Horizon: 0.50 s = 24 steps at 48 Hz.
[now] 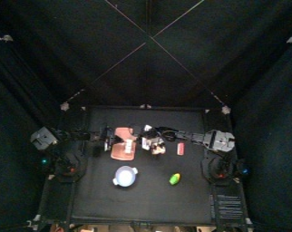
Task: Cut sushi roll
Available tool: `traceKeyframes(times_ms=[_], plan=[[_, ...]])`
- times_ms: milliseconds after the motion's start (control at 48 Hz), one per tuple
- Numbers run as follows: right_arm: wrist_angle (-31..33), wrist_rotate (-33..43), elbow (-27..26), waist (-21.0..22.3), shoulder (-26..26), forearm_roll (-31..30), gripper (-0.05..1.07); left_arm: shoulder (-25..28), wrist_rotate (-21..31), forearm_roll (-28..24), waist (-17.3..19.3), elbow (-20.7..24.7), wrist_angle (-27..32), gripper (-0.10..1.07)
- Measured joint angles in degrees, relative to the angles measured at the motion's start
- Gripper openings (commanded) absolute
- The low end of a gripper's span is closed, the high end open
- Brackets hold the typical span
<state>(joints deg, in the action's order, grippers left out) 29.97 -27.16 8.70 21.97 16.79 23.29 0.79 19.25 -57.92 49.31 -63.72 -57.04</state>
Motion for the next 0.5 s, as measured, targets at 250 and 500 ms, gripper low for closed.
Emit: traceKeyframes(times_ms=[250,500], plan=[[-0.1,0.1,-0.4,-0.1,1.6,0.0,0.51,0.7,-0.1,-0.4,-0.1,0.2,1.7,0.29],[-0.2,0.2,-0.6,-0.2,3.0,0.0,0.51,3.4,-0.1,-0.5,-0.1,1.0,2.2,0.29]])
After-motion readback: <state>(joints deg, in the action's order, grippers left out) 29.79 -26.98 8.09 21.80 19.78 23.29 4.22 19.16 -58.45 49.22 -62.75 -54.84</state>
